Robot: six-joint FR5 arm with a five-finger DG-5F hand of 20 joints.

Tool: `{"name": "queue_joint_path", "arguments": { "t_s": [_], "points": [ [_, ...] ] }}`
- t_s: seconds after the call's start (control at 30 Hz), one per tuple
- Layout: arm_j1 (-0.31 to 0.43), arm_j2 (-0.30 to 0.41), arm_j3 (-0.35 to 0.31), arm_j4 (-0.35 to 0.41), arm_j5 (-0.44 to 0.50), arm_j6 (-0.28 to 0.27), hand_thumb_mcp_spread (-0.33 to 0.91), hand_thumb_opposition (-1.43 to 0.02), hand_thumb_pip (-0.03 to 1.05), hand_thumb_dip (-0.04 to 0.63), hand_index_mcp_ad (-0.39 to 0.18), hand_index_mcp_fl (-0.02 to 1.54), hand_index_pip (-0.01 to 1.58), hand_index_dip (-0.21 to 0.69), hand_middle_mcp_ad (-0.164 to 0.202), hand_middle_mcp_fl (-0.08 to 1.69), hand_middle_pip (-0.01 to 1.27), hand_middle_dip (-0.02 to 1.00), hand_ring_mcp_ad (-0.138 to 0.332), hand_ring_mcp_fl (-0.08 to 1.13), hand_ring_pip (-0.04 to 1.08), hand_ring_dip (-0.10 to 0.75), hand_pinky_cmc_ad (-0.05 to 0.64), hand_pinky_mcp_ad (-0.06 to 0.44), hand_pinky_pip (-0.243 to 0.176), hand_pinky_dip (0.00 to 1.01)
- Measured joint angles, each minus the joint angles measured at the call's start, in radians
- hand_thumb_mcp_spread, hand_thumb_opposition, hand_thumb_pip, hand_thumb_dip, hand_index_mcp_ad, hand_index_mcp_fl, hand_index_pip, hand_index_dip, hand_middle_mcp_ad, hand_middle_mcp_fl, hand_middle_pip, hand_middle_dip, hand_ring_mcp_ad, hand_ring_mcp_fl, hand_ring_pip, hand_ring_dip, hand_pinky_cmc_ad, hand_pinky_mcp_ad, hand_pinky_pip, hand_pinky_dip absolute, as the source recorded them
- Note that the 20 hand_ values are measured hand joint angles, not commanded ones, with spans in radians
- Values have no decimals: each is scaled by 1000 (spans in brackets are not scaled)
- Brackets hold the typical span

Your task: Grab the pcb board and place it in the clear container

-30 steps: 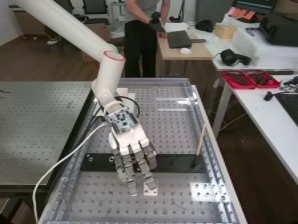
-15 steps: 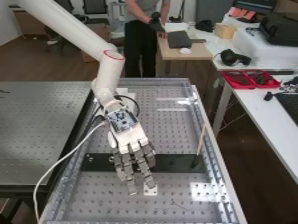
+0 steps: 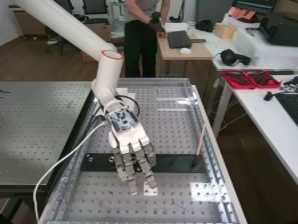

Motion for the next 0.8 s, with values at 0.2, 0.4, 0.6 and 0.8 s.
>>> {"name": "queue_joint_path", "arguments": {
  "t_s": [0.2, 0.4, 0.6, 0.8],
  "points": [
    [-2, 8, -13, 47, 0, -48, 429, -867, 682, 253, -3, 216, 1548, 73, 91, 56, 136, 120, 241, 2, 101, 14, 312, 195, -106, 625],
    [-4, 13, -19, 65, 0, -67, 440, -885, 660, 251, -5, 298, 1532, 72, 94, 122, 138, 124, 239, 2, 101, 12, 312, 195, -91, 545],
    [-5, 13, -20, 76, 1, -75, 489, -887, 585, 251, 0, 332, 1522, 79, 82, 122, 138, 124, 234, 2, 99, 16, 312, 195, -89, 483],
    [-7, 7, -13, 68, -2, -67, 489, -887, 585, 255, 0, 332, 1522, 79, 82, 138, 138, 124, 234, 12, 101, 16, 312, 199, -75, 469]
  ]
}}
